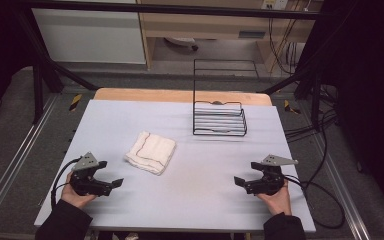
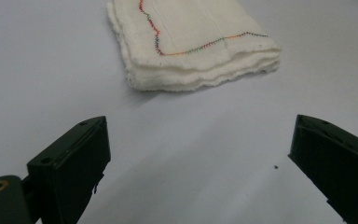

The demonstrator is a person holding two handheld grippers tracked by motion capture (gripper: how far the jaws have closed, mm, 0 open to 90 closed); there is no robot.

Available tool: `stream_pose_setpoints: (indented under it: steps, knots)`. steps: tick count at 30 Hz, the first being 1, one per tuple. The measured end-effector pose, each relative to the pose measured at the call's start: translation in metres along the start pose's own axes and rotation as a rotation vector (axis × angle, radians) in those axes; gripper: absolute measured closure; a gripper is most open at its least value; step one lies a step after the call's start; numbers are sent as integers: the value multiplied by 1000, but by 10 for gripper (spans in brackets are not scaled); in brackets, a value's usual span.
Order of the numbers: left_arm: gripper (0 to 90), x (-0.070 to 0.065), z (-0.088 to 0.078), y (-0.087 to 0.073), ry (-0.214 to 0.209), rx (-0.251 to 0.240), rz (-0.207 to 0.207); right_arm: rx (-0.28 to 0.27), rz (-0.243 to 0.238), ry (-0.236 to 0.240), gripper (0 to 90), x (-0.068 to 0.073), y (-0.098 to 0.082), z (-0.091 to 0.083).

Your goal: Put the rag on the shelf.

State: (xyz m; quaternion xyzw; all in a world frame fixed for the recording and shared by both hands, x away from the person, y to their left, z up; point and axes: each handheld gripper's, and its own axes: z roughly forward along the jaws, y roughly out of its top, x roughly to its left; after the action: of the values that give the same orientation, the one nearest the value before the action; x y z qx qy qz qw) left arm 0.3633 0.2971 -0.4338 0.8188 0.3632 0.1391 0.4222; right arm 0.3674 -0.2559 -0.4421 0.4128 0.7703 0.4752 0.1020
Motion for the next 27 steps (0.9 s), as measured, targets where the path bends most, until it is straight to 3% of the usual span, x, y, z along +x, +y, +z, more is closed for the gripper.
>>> stream_pose_setpoints:
  steps: [14, 27]
  knots:
    - [46, 0, 1, 0, 6, 4, 0, 28, -17, 11, 4, 19, 10, 19]
    - [46, 0, 1, 1, 17, 2, -7, 34, -51, 32, 17, 50, 32, 49]
